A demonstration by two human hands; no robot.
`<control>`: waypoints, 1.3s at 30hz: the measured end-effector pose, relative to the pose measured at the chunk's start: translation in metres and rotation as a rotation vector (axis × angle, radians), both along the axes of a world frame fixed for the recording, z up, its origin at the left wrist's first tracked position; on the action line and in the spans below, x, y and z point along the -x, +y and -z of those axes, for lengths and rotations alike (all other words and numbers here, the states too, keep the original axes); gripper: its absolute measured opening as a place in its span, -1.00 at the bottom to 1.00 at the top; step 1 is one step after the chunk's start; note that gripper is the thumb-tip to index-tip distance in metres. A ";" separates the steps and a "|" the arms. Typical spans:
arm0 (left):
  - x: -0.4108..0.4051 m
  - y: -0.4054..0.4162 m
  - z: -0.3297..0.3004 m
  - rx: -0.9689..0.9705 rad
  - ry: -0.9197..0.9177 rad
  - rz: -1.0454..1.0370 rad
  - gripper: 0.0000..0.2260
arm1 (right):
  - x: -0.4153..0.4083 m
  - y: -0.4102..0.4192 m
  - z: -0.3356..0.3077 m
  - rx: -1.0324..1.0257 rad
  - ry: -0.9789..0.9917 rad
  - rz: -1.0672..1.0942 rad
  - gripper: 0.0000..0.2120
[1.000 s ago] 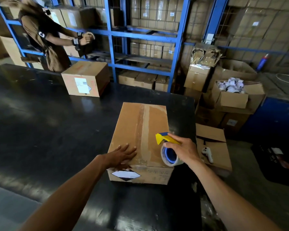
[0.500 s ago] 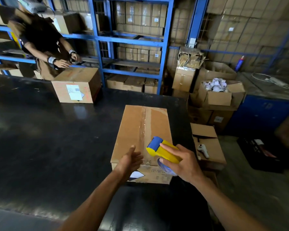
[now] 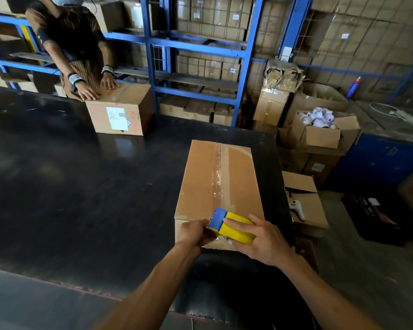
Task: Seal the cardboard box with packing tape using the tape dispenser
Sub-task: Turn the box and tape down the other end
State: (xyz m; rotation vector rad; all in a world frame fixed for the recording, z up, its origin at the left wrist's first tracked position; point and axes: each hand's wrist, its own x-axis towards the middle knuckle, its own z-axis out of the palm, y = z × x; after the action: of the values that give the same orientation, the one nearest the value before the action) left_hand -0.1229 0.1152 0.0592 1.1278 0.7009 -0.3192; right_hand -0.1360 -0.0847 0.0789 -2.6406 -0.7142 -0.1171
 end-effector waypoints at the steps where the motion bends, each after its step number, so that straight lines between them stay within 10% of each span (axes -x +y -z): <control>1: -0.002 0.003 0.002 -0.083 -0.010 -0.056 -0.87 | -0.004 0.001 -0.002 0.017 0.017 -0.004 -0.41; 22: -0.013 0.015 0.049 -0.537 -0.108 -0.642 -0.84 | -0.049 -0.009 -0.012 0.539 0.014 -0.121 -0.49; 33: -0.013 0.033 0.062 -0.528 -0.173 -0.576 -0.71 | -0.053 0.004 -0.015 0.598 -0.027 -0.100 -0.50; 39: -0.002 0.087 0.078 -0.544 -0.407 -0.089 -0.60 | -0.056 0.003 -0.016 0.601 0.012 -0.081 -0.50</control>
State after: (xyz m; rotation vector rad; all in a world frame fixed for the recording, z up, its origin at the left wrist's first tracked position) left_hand -0.1208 0.2022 -0.0191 1.6119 0.4795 0.1926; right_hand -0.0803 -0.0813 0.0945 -3.1613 -0.9731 0.1629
